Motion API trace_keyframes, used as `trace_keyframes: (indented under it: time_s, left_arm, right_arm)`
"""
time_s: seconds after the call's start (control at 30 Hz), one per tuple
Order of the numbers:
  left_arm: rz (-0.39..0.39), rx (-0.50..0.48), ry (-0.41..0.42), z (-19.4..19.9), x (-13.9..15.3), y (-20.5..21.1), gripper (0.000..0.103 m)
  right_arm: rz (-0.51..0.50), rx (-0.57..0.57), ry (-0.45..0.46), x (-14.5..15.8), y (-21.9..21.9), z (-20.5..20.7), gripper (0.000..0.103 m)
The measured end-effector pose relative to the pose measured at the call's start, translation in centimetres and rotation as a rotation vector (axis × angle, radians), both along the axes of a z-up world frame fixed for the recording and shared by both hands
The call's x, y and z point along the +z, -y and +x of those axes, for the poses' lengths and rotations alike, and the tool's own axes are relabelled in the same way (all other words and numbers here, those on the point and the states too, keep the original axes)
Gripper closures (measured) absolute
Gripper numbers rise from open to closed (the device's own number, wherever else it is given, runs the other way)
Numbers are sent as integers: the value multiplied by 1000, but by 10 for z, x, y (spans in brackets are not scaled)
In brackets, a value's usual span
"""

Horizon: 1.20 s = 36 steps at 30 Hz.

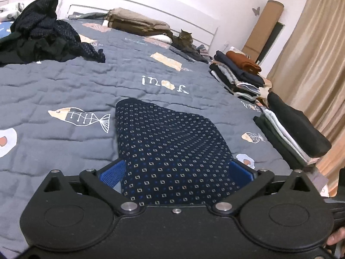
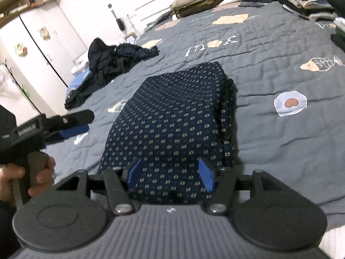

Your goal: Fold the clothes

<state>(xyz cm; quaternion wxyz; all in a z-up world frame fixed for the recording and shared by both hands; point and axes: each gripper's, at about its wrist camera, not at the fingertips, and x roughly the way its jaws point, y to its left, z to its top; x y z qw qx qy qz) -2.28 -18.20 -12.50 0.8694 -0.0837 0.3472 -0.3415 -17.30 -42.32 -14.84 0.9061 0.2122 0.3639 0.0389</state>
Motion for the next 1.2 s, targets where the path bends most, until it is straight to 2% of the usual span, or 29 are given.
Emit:
trace_keyframes:
  time_s: [0.1, 0.43, 0.7, 0.97, 1.2]
  left_arm:
    - [20, 2, -2, -7, 5, -4, 0]
    - [152, 19, 1, -33, 26, -7, 0]
    - [204, 15, 8, -49, 41, -10, 0]
    - [306, 31, 52, -59, 55, -12, 0]
    - [361, 27, 5, -60, 62, -19, 0]
  right_arm:
    - [-35, 0, -12, 6, -9, -3, 45]
    - [-58, -60, -45, 25, -18, -13, 45]
    - [-61, -88, -56, 47, -21, -15, 45]
    - [-80, -81, -80, 58, -31, -15, 45]
    - [-107, -53, -105, 71, -43, -12, 45]
